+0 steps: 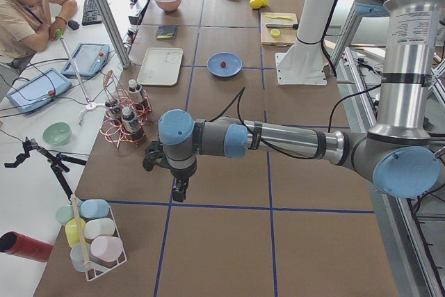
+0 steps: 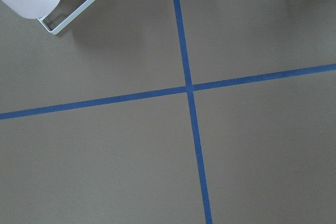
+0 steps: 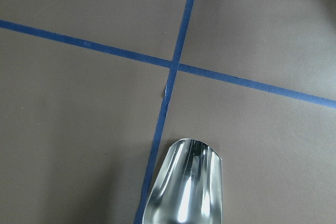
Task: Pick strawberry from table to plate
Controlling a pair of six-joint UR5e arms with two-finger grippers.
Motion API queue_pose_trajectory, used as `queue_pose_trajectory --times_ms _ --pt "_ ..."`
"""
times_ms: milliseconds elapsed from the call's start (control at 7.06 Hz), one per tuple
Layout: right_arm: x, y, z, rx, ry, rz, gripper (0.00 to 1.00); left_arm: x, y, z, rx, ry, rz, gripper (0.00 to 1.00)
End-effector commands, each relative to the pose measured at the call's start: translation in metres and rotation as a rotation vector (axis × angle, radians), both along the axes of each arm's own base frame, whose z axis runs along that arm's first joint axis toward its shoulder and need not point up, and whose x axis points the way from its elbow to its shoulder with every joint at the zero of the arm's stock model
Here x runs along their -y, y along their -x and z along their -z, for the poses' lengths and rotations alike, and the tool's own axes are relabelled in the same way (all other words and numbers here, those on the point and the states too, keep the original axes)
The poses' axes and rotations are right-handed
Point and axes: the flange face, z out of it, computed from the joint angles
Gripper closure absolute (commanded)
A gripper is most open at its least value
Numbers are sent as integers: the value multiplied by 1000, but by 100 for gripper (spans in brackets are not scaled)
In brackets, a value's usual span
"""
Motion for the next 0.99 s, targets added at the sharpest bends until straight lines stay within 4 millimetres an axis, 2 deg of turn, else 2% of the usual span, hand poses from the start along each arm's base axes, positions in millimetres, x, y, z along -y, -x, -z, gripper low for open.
queue_pose_trajectory --times_ms 0,850 --pt "-1 1 5 20 -11 2 0 -9 -2 -8 -18 15 -2 0" --pt "-5 1 1 19 -4 2 0 -14 -4 -10 -48 19 -2 0"
